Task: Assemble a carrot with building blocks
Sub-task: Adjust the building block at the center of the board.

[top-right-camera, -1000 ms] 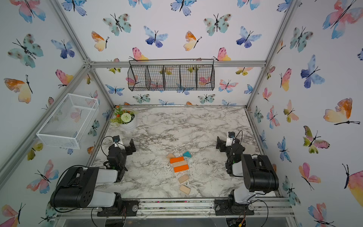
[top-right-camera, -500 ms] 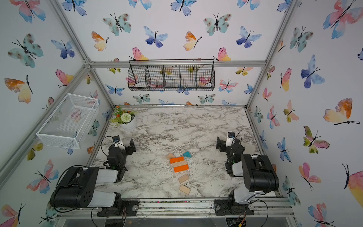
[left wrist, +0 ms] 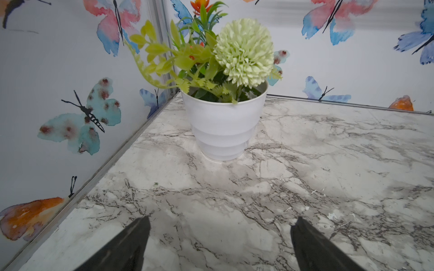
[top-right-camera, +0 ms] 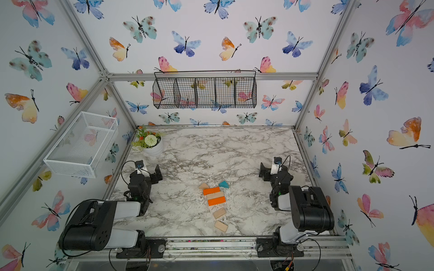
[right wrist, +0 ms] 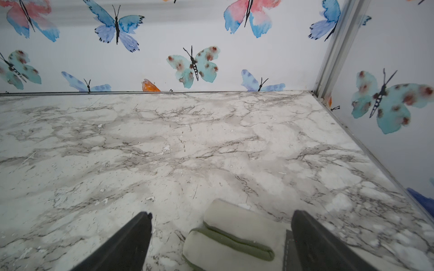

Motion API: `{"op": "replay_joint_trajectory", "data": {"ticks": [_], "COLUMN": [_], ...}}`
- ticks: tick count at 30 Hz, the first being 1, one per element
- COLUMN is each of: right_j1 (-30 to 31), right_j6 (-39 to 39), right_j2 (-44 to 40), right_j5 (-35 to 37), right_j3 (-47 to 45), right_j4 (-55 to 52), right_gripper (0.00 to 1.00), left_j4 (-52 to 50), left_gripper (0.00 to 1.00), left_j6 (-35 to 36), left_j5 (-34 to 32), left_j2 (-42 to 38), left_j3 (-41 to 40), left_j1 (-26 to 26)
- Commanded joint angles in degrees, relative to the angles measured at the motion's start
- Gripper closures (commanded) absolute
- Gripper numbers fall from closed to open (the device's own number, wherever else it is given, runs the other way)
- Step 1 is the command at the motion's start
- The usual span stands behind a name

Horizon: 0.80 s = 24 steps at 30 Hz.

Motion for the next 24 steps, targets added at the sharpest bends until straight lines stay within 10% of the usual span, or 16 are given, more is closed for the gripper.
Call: {"op": "replay_joint_trajectory", "data": {"ticks": [1, 4, 10, 15, 21, 24], "right_j1": [0.2, 0.3, 2.2, 15.2, 30.2, 36.9], "right_j6": [6.2, 6.6, 9.2, 5.5, 5.8, 7.5], "right_j2": [-5.9, 0.9, 8.0, -2.8, -6.5, -2.6], "right_j5": [4.1, -4.1, -15.9, -5.8, 6.5, 12.4], "right_j3": [15.8, 34.8, 48.7, 46.6, 47.1, 50.1], "right_j4": [-33.8, -63.6, -85.8, -88.8, -95.4, -99.8], "right_gripper": [0.02, 0.01, 0.02, 0.02, 0.02, 0.02], "left_j4": [-35.5, -50.8, -59.3, -63.7, -45.2, -52.9], "left_gripper": [0.01, 0.01, 0.01, 0.02, 0.02, 0.02], "left_j6": [-1.3, -3.0, -8.8, -13.3, -32.4, -25.8], "left_j5": [1.6, 7.9, 16.5, 30.6, 51.2, 51.2], "left_j2": [-2.0, -1.1, -9.1, -10.8, -9.7, -5.7], "left_j3": [17.9, 25.2, 25.3, 26.1, 15.4, 19.2], "left_j1": [-1.5, -2.3, -4.9, -4.6, -0.6, -3.3]}}
